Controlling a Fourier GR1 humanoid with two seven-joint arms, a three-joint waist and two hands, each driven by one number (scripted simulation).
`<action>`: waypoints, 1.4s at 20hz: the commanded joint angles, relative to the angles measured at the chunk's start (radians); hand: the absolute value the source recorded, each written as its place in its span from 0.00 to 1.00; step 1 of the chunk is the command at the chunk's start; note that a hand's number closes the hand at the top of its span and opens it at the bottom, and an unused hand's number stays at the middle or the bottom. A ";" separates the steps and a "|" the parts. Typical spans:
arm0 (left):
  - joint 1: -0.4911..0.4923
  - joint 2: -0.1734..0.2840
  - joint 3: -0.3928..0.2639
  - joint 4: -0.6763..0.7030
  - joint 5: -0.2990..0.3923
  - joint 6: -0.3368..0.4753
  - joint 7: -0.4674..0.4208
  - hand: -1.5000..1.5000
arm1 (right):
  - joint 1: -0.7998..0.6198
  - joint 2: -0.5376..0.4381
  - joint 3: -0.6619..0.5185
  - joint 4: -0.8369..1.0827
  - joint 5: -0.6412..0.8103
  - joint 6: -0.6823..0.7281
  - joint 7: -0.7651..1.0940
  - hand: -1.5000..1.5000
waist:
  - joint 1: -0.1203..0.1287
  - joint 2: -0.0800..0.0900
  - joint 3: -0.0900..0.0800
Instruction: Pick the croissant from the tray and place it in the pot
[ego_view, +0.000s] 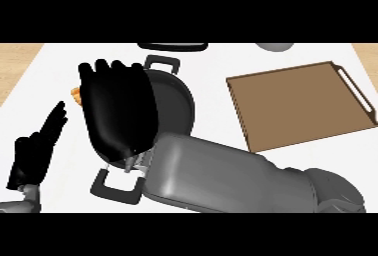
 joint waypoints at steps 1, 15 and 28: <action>0.006 -0.016 0.000 0.063 -0.015 0.002 -0.052 0.50 | -0.056 0.004 -0.050 0.196 -0.094 -0.108 -0.093 1.00 | -0.008 0.007 -0.001; -0.074 -0.025 -0.024 0.016 -0.029 -0.013 -0.005 0.50 | -0.061 0.005 -0.006 0.602 -0.348 -0.261 -0.416 0.00 | 0.053 0.026 0.000; -0.059 -0.040 -0.028 0.033 -0.037 -0.015 -0.017 0.50 | -0.064 0.005 -0.101 0.600 -0.598 -0.431 -0.687 0.00 | 0.071 0.027 0.001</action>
